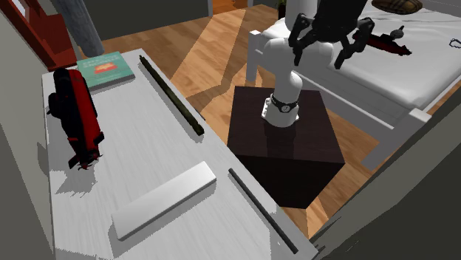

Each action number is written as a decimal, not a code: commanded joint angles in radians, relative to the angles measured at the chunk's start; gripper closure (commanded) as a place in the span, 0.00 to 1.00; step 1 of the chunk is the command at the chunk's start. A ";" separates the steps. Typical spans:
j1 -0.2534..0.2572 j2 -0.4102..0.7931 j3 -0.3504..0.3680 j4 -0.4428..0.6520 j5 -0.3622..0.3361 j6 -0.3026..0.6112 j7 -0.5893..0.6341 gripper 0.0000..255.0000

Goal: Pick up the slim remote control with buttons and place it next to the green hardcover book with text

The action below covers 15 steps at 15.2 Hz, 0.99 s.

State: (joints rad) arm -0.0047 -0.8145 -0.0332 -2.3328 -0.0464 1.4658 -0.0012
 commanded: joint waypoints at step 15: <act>-0.099 0.454 -0.119 0.201 -0.032 0.280 0.066 0.00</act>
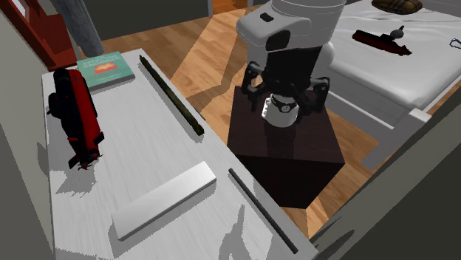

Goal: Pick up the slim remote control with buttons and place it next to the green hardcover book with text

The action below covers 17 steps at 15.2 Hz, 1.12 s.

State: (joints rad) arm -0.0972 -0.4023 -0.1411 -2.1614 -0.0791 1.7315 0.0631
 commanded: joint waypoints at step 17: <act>-0.138 0.625 -0.152 0.538 0.124 0.107 0.024 0.00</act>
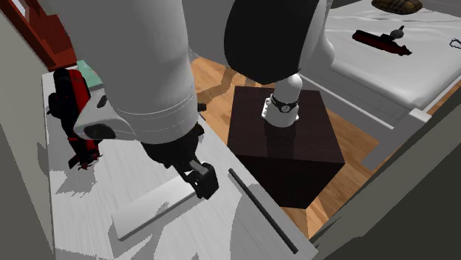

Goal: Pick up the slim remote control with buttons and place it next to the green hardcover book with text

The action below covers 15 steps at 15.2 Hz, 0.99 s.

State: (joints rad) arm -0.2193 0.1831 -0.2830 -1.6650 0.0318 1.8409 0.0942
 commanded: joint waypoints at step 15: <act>-0.050 0.153 -0.021 0.072 0.053 0.079 -0.009 0.00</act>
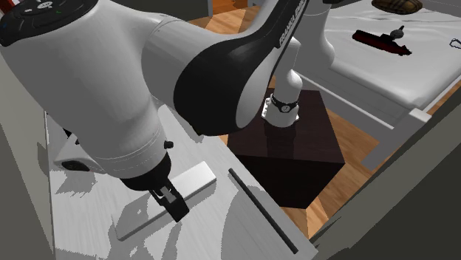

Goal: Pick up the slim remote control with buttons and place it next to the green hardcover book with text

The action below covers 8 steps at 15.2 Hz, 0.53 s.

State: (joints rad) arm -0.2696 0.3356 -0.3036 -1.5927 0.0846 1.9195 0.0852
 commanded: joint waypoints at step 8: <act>0.000 0.000 0.000 0.000 0.000 0.001 0.000 1.00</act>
State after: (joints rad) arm -0.2696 0.3354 -0.3037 -1.5929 0.0847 1.9202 0.0854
